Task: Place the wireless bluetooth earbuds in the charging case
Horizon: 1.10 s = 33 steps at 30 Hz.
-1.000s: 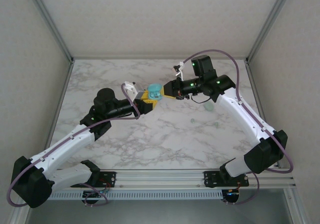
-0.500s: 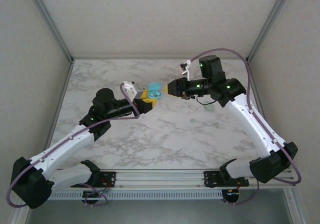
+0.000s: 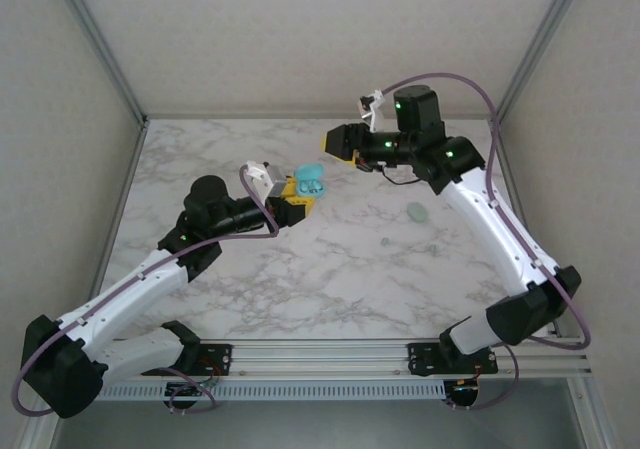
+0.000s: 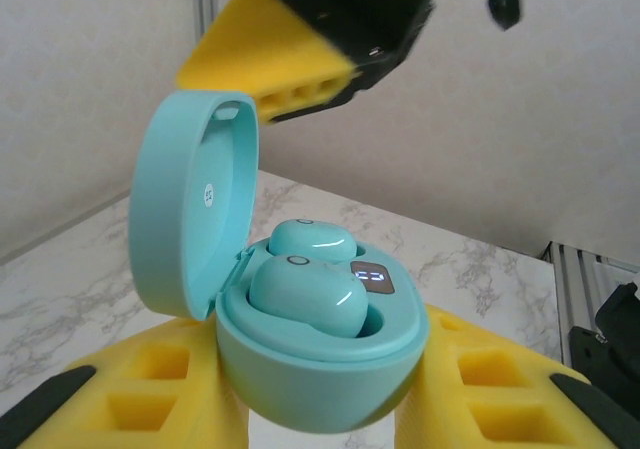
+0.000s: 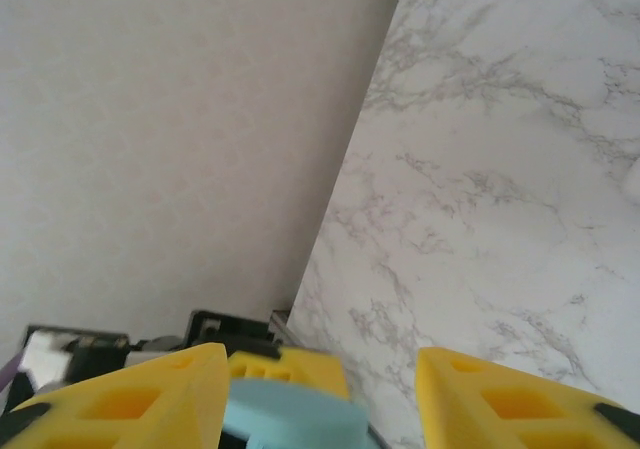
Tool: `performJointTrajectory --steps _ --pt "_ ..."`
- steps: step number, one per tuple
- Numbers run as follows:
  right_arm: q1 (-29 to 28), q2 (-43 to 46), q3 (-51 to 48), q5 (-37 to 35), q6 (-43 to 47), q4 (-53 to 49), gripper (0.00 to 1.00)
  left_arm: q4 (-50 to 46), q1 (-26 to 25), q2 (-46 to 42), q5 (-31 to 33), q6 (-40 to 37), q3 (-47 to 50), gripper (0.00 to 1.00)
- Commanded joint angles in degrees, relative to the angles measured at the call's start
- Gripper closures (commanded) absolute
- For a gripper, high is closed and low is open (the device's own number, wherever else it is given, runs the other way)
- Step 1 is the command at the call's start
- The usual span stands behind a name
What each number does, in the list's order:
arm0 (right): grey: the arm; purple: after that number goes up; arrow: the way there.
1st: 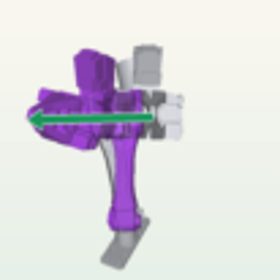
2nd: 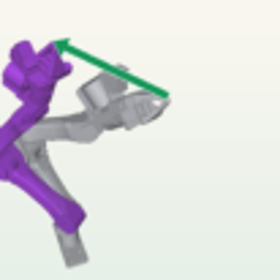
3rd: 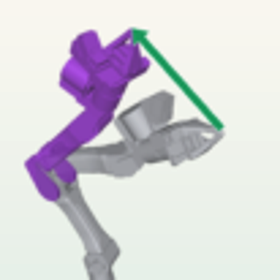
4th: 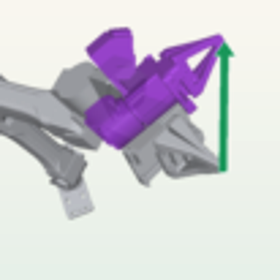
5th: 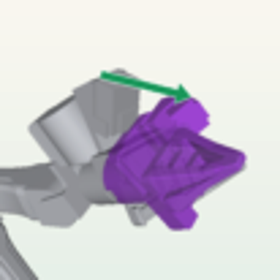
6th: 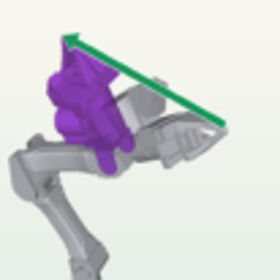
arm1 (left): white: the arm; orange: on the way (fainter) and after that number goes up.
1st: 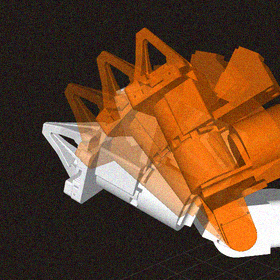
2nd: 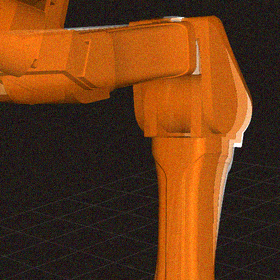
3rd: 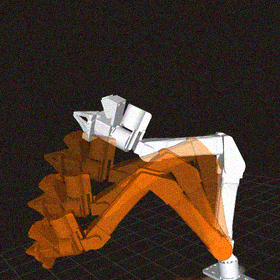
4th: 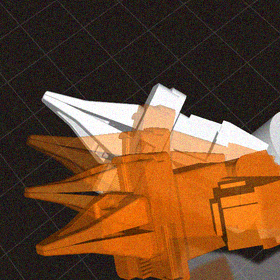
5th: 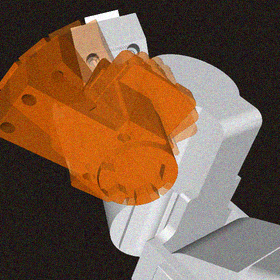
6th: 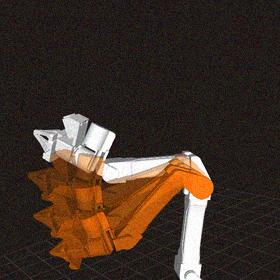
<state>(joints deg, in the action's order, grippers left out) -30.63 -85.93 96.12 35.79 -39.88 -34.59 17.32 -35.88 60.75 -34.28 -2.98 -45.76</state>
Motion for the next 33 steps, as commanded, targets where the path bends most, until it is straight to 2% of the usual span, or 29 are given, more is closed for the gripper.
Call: performJointTrajectory --steps 1,7,16,19,27,30,33 --pt "-0.4 -3.8 2.9 1.9 -0.3 -2.9 0.46 0.7 -0.6 -0.5 -1.1 -0.4 -2.3 0.72" --pt "-1.2 -6.1 4.7 7.8 3.5 -7.0 0.46 1.1 -0.7 -0.4 0.7 -0.4 -2.2 0.72" --pt "-1.2 1.0 -3.7 10.1 4.7 -4.9 0.47 1.9 -0.7 0.6 2.8 0.9 -2.3 0.72" --pt "-0.8 3.0 -7.5 10.7 2.0 -0.4 0.45 3.0 -0.7 0.8 2.1 1.3 -2.2 0.72" --pt "-0.6 3.2 -15.1 20.7 -8.3 12.9 0.39 4.0 -0.7 0.6 2.0 1.6 -3.0 0.71" --pt "-0.6 2.8 -16.5 22.8 -10.4 15.9 0.39 4.8 -0.7 0.7 1.9 1.8 -3.1 0.71" --pt "-0.7 2.8 -18.9 25.5 -15.8 23.5 0.42 5.0 -0.8 1.0 2.0 1.8 -3.2 0.71"
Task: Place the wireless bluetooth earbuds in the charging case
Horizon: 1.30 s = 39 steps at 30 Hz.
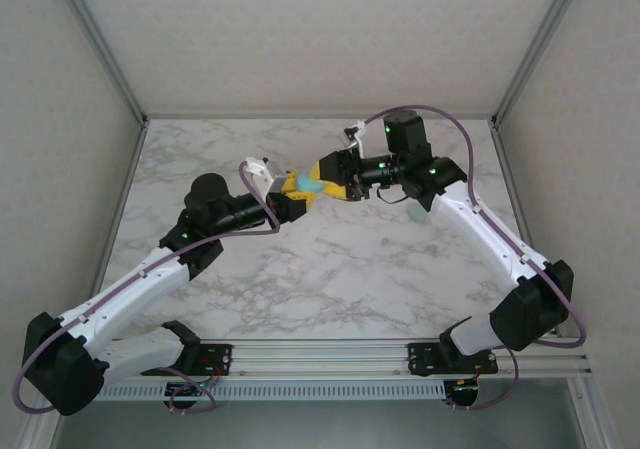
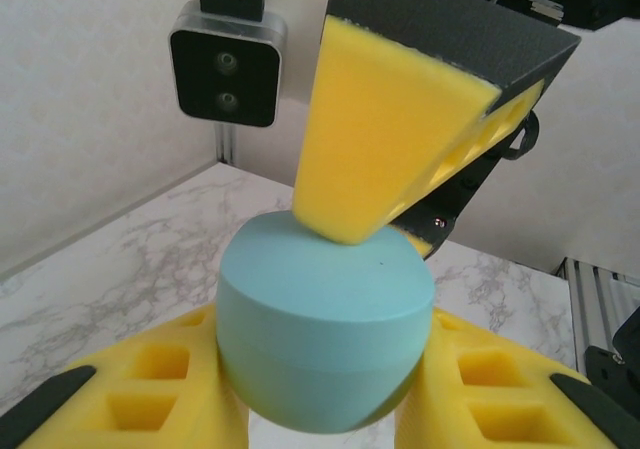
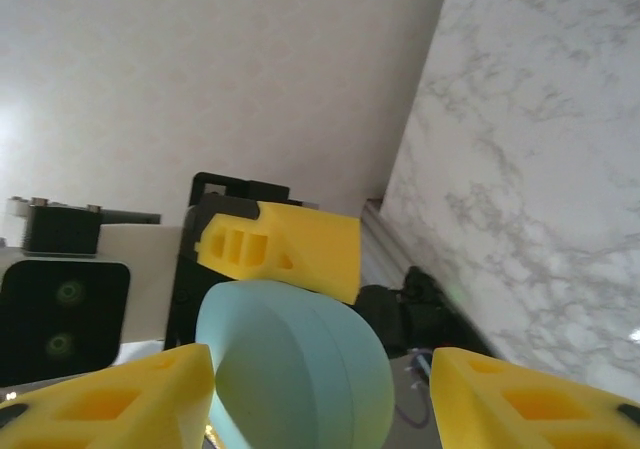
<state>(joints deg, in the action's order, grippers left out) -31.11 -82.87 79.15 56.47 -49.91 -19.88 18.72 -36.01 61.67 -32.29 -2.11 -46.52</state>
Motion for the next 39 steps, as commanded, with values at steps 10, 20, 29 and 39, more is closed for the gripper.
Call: performJointTrajectory --steps 10,20,29,39 --pt "-0.5 -0.5 -4.2 6.1 -10.6 14.4 0.57 2.5 -0.8 1.0 1.2 -0.3 -2.6 0.71" --pt "-0.6 0.4 -5.7 -1.8 -7.1 11.9 0.8 -3.6 -0.9 1.0 4.1 -2.1 -2.6 0.52" --pt "0.0 -0.7 -8.7 -6.3 -10.9 19.9 0.86 -5.7 -0.9 -1.2 6.5 -2.1 0.3 0.45" --pt "6.0 -4.1 -14.6 -15.6 -5.7 17.1 0.85 -9.4 -0.6 -7.4 16.8 -1.9 2.6 0.36"
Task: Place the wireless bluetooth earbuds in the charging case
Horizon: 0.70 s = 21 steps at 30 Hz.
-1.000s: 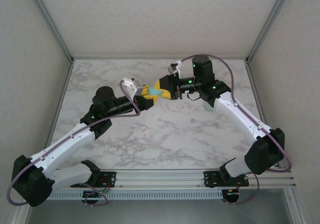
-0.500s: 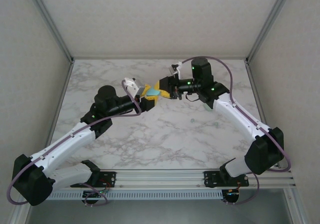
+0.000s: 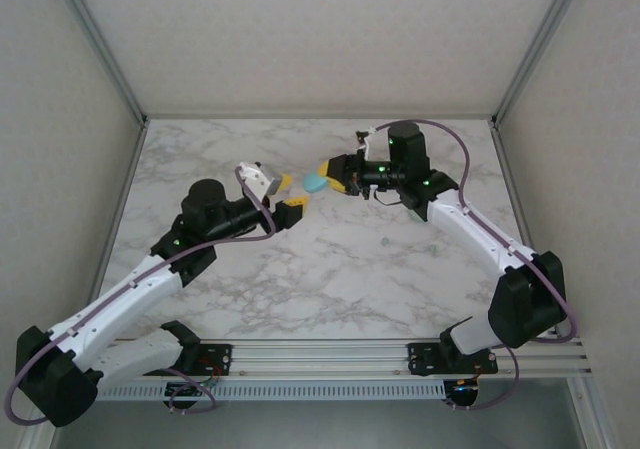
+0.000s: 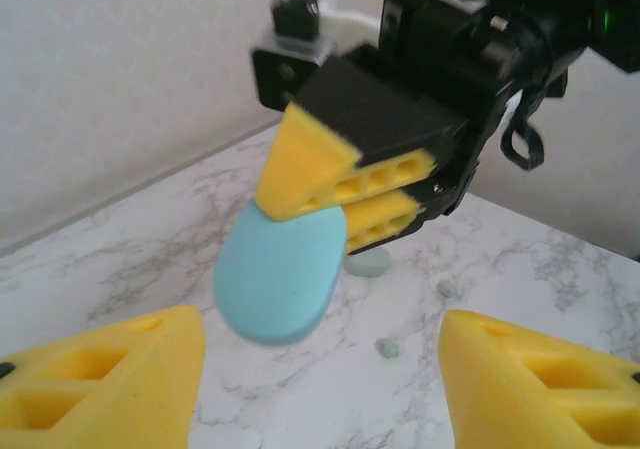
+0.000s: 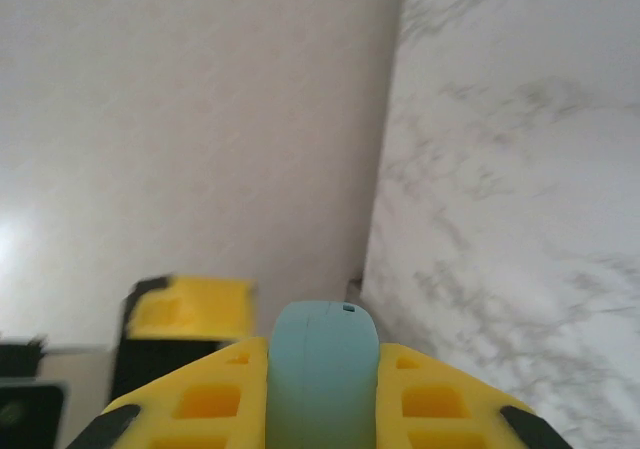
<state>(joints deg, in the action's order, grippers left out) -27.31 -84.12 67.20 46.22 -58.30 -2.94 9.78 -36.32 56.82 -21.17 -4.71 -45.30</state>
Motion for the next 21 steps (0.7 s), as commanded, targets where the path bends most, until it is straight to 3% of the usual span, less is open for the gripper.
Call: performJointTrajectory --steps 1,4,10,21 --pt "3.0 -4.2 -3.6 -6.5 3.2 0.8 0.85 0.4 -0.2 -3.5 7.9 1.6 2.0 0.35" --pt "4.4 -10.2 -4.2 -7.1 3.9 2.9 0.85 1.2 -0.1 -5.5 13.5 4.0 3.3 0.27" --pt "4.5 -22.1 -0.4 -7.7 6.4 5.7 0.86 -3.9 0.4 -7.6 17.6 6.5 1.7 0.22" --pt "4.5 -38.1 9.0 -4.6 7.7 10.7 0.84 -9.7 0.7 -7.8 18.7 7.7 -0.7 0.2"
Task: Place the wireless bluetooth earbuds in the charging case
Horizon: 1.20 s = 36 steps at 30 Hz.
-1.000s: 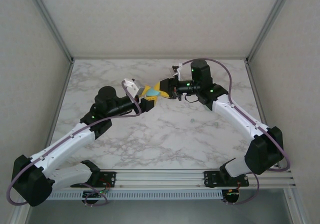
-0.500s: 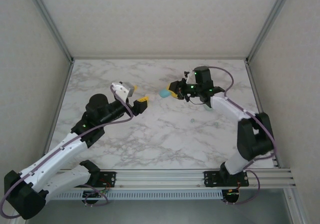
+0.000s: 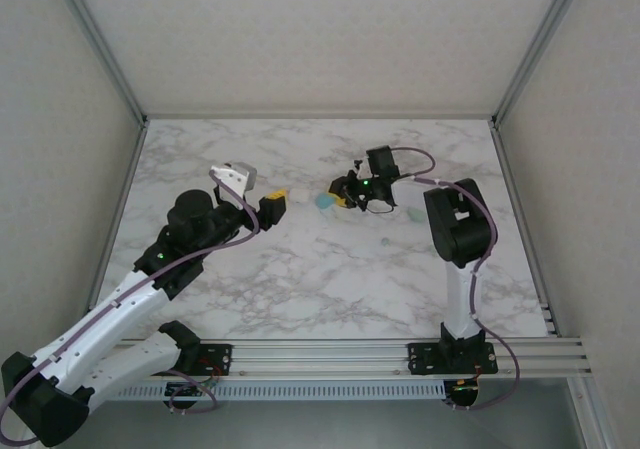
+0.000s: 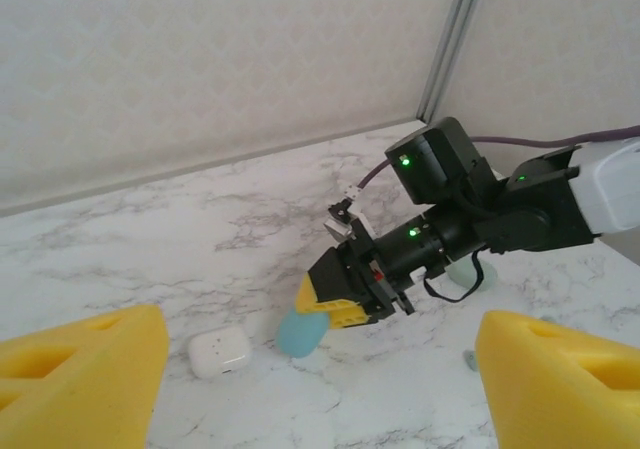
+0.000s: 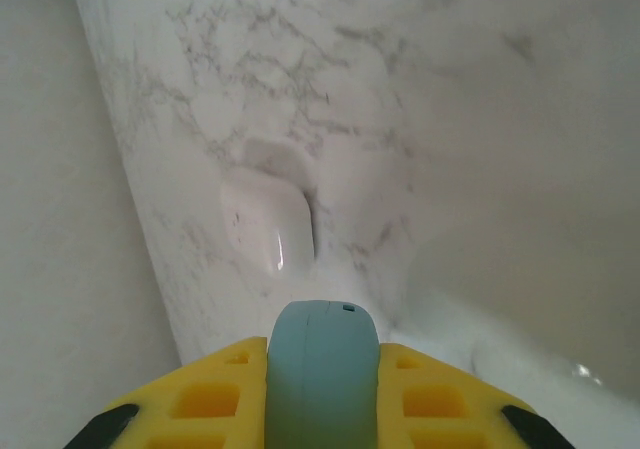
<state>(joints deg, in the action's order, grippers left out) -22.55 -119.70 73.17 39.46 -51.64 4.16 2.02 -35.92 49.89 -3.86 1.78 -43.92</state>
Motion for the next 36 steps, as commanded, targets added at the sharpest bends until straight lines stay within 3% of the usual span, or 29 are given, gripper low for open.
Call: performJointTrajectory --steps 1,7,10,17,24,29,36 --pt "-0.3 -3.2 3.5 1.7 0.9 3.7 0.83 -2.2 0.3 -0.9 1.5 1.3 -2.3 0.19" --pt "-0.3 -4.2 4.8 -2.0 3.7 -2.3 0.72 -3.6 0.4 -0.1 1.9 1.6 -3.4 0.17" --pt "-0.3 -2.0 5.2 -5.3 7.5 -8.4 0.61 -3.9 0.5 0.4 2.0 1.7 -3.7 0.16" --pt "-0.1 7.0 7.5 -19.4 19.1 -26.5 0.46 -4.4 0.6 2.2 1.3 2.6 -4.8 0.14" --pt "4.3 20.4 1.4 -40.7 31.4 -35.6 0.43 -5.8 0.9 3.2 0.8 3.6 -6.2 0.04" --pt "12.5 20.8 0.0 -39.5 37.4 -40.5 0.4 -5.8 1.2 4.5 -0.4 4.5 -6.7 0.01" --pt "16.6 15.7 1.4 -41.0 44.7 -43.9 0.37 -6.7 1.2 5.6 -2.3 5.2 -7.9 0.0"
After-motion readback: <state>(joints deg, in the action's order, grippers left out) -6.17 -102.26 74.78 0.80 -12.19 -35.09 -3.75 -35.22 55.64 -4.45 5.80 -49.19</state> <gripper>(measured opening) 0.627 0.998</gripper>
